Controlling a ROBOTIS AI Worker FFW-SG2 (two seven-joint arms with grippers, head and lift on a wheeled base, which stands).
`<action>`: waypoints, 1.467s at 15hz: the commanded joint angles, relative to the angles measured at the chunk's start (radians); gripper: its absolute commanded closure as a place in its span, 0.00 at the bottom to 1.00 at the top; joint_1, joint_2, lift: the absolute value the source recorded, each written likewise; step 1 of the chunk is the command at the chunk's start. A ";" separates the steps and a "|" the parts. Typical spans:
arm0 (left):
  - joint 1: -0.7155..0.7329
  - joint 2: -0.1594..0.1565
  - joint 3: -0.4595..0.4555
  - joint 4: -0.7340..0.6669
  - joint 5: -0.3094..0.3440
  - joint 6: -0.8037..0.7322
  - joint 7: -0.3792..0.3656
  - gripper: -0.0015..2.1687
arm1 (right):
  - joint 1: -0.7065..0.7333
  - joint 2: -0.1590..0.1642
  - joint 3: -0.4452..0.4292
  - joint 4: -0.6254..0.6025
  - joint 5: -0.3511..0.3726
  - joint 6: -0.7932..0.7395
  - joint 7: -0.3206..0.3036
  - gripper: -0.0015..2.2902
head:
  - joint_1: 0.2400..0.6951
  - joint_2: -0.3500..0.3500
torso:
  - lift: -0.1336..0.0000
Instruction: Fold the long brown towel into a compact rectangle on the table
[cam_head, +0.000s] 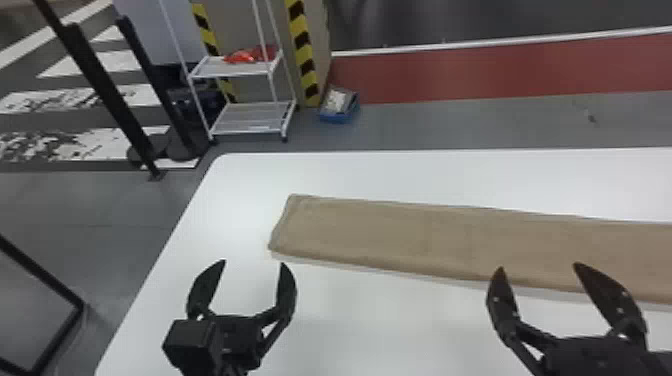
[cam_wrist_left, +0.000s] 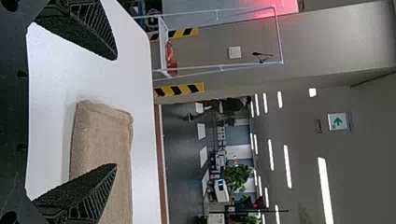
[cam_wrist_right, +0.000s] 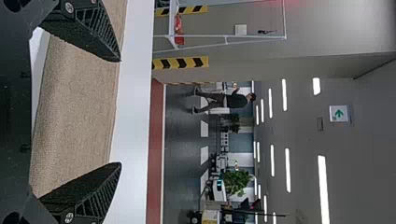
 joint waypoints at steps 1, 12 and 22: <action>0.000 -0.003 -0.002 0.003 -0.001 0.000 0.000 0.03 | 0.000 0.005 0.000 0.000 0.000 0.000 0.000 0.04 | 1.00 0.80 | 0.09; 0.000 -0.003 -0.002 0.018 -0.001 -0.012 0.003 0.03 | 0.000 0.005 0.000 0.009 -0.008 -0.006 0.000 0.04 | 1.00 0.80 | 0.09; -0.112 -0.003 0.023 -0.074 0.004 0.242 -0.066 0.03 | -0.002 -0.021 0.005 0.018 -0.043 -0.015 -0.005 0.04 | 1.00 0.78 | 0.09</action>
